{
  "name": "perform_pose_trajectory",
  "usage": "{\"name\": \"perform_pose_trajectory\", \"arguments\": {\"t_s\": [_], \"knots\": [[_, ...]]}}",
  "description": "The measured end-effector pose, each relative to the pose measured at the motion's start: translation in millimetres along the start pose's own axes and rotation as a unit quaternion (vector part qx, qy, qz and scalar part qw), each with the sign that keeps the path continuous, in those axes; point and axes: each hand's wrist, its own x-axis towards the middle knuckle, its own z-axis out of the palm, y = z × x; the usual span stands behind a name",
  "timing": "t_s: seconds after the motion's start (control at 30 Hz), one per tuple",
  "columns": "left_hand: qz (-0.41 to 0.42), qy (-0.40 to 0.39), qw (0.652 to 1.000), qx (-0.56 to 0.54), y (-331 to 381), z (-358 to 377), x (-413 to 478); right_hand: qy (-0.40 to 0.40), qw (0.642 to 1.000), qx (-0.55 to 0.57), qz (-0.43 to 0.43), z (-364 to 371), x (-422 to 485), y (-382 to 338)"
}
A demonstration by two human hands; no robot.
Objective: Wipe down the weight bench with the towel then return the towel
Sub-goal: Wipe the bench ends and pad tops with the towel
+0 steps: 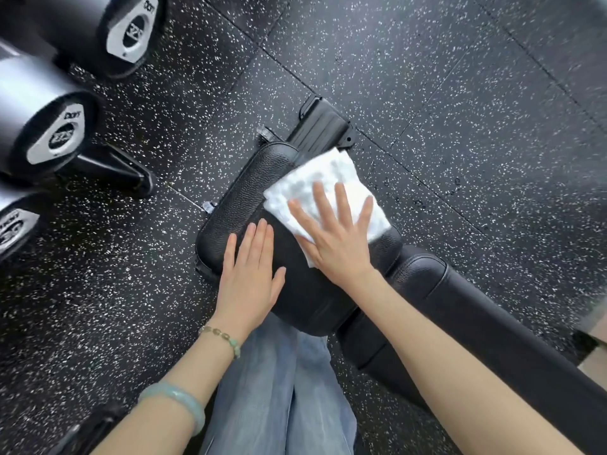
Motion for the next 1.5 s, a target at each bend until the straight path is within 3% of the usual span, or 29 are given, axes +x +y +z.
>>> {"name": "perform_pose_trajectory", "arguments": {"t_s": [0.2,0.33,0.57,0.73,0.93,1.1,1.5], "knots": [[0.012,0.006,1.0,0.011,14.7,8.3,-24.6,-0.013,1.0,0.024,0.003,1.5,-100.0,-4.3],[0.002,0.035,0.999,0.003,23.6,14.7,-41.9,0.03,0.997,0.052,0.058,-7.7,-96.9,-2.4],[-0.031,0.063,0.997,-0.023,29.7,12.2,-58.2,-0.005,0.992,0.048,0.117,10.0,-70.7,-11.0],[-0.044,0.072,0.996,-0.023,32.7,10.9,-70.5,0.026,0.992,0.046,0.112,6.2,-75.2,-22.2],[-0.053,0.07,0.996,0.002,41.1,-1.7,-104.6,-0.003,0.996,0.077,0.05,-16.0,-89.5,-26.8],[-0.069,0.073,0.995,0.014,59.4,-52.2,-152.1,-0.019,0.989,0.136,0.057,-94.7,-133.2,-36.3],[-0.119,0.218,0.968,-0.035,110.8,-232.6,-298.6,0.113,0.973,0.195,0.042,-365.8,-223.1,-84.1]]}}
